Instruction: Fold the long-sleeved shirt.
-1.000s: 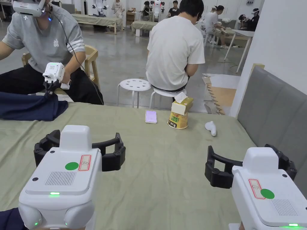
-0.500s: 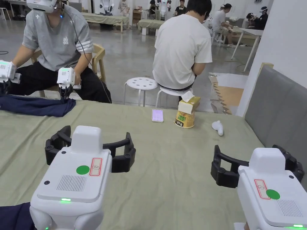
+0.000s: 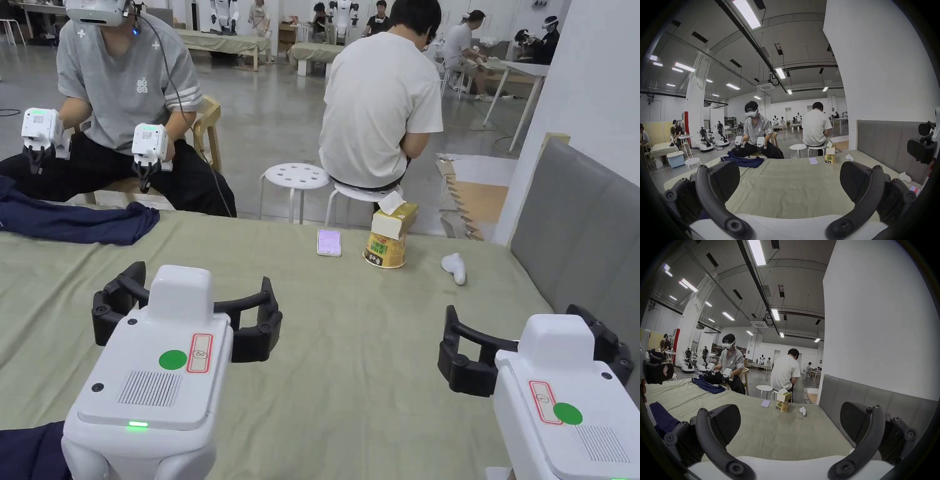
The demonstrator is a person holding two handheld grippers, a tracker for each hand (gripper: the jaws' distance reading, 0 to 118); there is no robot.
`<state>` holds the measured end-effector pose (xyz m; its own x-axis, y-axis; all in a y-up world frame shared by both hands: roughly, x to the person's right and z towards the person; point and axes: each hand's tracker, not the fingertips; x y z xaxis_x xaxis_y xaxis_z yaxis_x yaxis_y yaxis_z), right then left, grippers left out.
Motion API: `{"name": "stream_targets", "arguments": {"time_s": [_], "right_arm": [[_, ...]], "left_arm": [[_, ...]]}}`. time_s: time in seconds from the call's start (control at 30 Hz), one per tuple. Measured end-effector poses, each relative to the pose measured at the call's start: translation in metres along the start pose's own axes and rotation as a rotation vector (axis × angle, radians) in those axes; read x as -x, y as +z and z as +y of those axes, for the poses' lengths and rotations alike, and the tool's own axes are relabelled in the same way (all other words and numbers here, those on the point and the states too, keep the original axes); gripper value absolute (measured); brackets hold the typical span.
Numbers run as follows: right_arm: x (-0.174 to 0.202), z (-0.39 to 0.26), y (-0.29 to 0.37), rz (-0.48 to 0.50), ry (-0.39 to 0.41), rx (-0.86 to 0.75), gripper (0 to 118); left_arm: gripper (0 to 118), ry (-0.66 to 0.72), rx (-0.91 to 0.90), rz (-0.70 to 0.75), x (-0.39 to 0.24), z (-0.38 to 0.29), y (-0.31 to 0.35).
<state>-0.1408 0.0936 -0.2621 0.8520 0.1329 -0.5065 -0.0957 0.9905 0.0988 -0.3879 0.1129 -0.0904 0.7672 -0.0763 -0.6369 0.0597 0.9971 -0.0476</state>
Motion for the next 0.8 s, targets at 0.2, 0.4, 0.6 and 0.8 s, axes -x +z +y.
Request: {"name": "stream_targets", "arguments": {"time_s": [0.2,0.4,0.6,0.8], "right_arm": [[-0.0035,0.0046,-0.0003,-0.018,-0.022,0.006,118],[-0.0027,0.0057,0.001,-0.025,-0.006,0.001,118],[-0.0043,0.0067,0.0017,-0.033,-0.009,-0.006,118],[-0.0013,0.0085,0.0042,-0.039,0.01,-0.023,118]], "left_arm": [[111,0.017,-0.019,-0.049,0.0035,-0.0004,-0.0001],[111,0.003,-0.028,-0.039,0.0025,0.0003,-0.001],[111,-0.004,-0.027,-0.033,-0.0006,0.0013,-0.0024],[111,-0.003,-0.02,-0.035,-0.0008,0.0033,-0.0023]]}}
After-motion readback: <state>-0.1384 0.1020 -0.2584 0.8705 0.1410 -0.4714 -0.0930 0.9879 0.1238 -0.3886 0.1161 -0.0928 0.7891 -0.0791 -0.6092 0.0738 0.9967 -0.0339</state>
